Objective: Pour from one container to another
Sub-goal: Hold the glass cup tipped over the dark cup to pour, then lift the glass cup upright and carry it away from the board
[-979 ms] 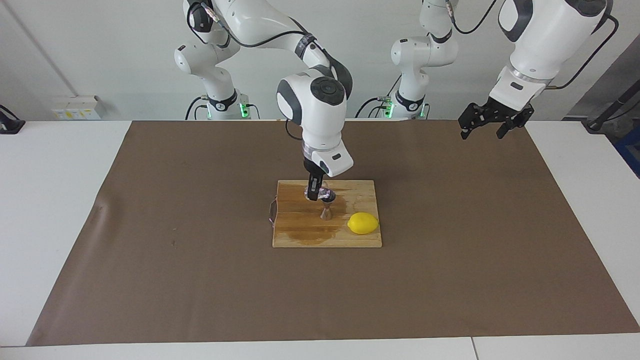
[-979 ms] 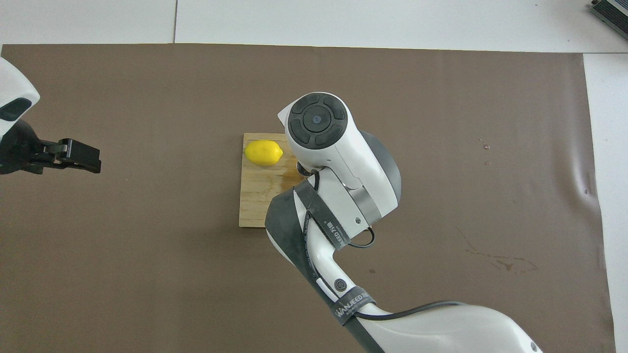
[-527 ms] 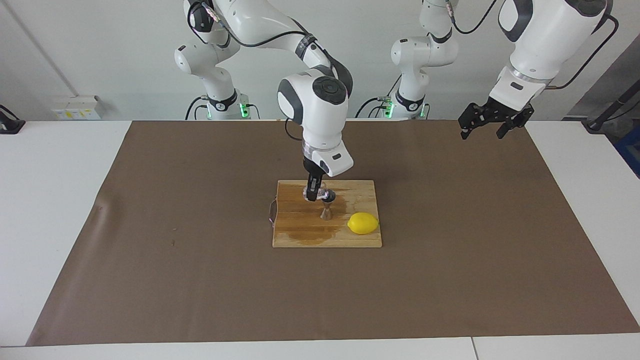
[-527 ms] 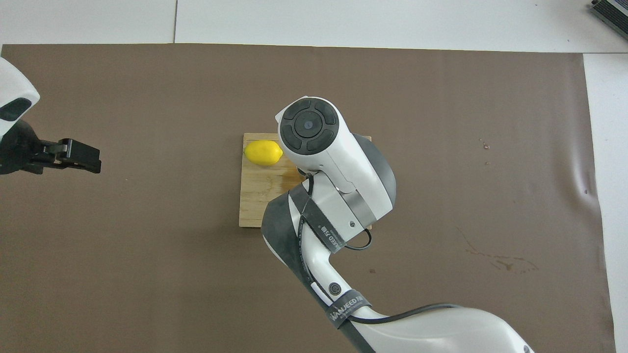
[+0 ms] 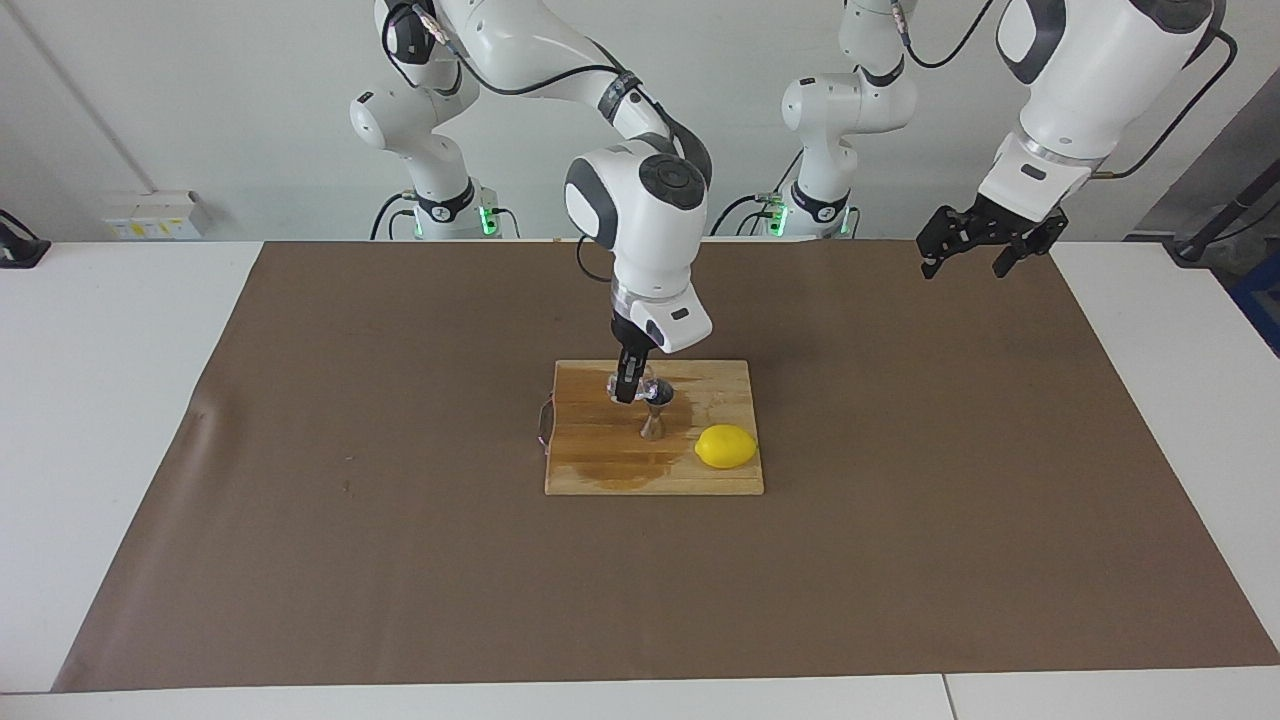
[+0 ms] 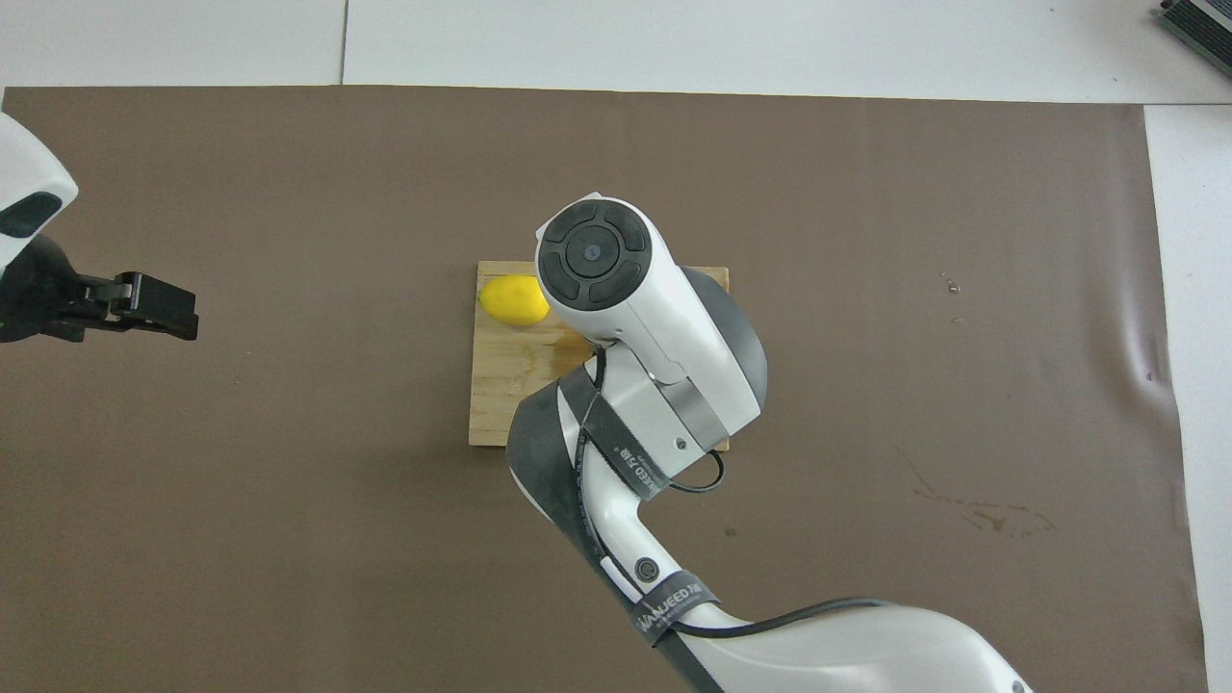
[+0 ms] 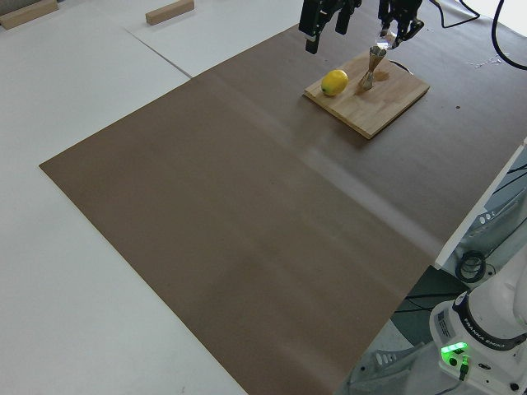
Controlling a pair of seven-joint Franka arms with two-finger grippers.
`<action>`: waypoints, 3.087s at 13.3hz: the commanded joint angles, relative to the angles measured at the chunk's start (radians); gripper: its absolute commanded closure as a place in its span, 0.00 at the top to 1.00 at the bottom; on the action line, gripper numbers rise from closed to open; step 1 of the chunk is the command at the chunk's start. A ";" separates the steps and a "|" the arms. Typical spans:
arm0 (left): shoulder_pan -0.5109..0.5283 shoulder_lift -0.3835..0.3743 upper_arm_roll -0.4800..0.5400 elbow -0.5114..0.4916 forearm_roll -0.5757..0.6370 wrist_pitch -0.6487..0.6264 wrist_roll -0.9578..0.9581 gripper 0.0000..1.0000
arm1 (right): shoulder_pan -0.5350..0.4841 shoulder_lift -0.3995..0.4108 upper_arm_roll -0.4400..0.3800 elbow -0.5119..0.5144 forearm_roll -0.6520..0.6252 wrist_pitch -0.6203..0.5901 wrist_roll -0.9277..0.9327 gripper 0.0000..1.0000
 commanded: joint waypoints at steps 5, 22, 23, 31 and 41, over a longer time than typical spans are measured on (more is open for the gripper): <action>-0.004 -0.018 0.003 -0.012 0.016 -0.007 -0.009 1.00 | 0.010 0.018 -0.013 0.029 -0.024 -0.026 0.024 0.00; -0.004 -0.018 0.003 -0.012 0.016 -0.007 -0.009 1.00 | -0.159 -0.121 -0.052 -0.007 0.329 0.059 -0.115 0.00; -0.004 -0.016 0.003 -0.012 0.016 -0.007 -0.009 1.00 | -0.196 -0.132 -0.052 -0.014 0.369 0.070 -0.167 0.00; -0.004 -0.018 0.003 -0.012 0.016 -0.007 -0.009 1.00 | -0.549 -0.236 -0.047 -0.270 0.651 0.104 -0.723 0.00; -0.004 -0.018 0.003 -0.012 0.016 -0.007 -0.009 1.00 | -0.911 -0.189 -0.046 -0.541 0.895 0.093 -1.256 0.00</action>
